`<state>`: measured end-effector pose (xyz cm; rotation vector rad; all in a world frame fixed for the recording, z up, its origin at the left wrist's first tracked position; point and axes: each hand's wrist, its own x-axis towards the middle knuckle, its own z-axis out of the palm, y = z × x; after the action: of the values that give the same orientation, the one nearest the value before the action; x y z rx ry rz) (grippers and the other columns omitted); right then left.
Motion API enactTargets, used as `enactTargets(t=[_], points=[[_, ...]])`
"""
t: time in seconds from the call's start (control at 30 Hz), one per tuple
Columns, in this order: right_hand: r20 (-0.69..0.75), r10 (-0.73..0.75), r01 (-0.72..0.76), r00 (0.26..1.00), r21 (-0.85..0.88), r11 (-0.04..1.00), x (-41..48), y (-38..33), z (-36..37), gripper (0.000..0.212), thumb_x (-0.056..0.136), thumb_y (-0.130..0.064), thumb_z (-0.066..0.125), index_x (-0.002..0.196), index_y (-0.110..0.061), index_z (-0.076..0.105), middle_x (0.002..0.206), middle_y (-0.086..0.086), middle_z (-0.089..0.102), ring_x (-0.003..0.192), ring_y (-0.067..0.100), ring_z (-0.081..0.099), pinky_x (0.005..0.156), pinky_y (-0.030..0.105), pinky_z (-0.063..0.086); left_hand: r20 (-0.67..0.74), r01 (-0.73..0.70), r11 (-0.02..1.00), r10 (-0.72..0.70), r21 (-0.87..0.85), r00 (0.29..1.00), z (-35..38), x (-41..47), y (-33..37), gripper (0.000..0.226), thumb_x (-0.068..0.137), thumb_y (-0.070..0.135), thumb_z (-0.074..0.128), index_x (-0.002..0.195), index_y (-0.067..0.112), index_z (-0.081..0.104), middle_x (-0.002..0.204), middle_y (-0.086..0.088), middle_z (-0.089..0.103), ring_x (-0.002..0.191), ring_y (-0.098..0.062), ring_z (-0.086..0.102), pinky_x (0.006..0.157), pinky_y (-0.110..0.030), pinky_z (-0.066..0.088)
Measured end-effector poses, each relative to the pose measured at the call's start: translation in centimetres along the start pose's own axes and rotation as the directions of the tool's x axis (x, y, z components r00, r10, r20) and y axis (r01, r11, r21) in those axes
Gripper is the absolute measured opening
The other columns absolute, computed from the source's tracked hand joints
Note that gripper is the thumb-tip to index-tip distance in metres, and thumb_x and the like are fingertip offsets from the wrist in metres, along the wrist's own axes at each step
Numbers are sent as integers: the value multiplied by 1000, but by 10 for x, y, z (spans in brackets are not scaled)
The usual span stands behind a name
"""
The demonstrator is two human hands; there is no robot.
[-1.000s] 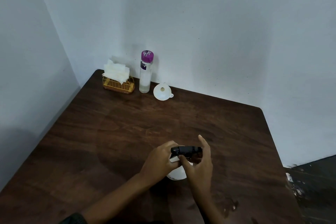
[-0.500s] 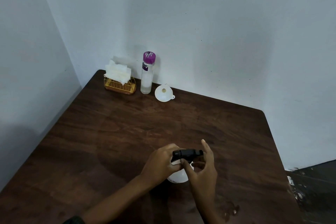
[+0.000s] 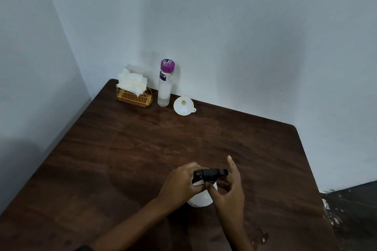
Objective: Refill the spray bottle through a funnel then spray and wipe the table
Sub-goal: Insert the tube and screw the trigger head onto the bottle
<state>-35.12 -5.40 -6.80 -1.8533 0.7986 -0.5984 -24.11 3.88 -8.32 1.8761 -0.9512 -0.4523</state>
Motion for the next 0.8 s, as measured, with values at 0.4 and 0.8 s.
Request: enactTargets(t=[0.4, 0.8], points=[[58, -21, 20, 998, 12, 1000, 4, 2, 3, 90, 63, -29, 76, 138, -42, 28, 104, -29, 59, 96, 4, 61, 80, 21, 52, 13, -2, 1000, 2, -3, 1000, 0, -1, -1, 24, 75, 29, 71, 98, 34, 67, 92, 14, 66, 85, -3, 63, 72, -28, 53], [-3, -4, 4, 1000, -49, 999, 3, 3, 6, 77, 57, -52, 67, 128, -48, 36, 113, 1, 61, 88, 13, 60, 71, 16, 47, -20, 26, 999, -25, 45, 999, 3, -1, -2, 17, 75, 31, 69, 87, 21, 63, 81, 11, 64, 76, -5, 61, 63, -21, 49]])
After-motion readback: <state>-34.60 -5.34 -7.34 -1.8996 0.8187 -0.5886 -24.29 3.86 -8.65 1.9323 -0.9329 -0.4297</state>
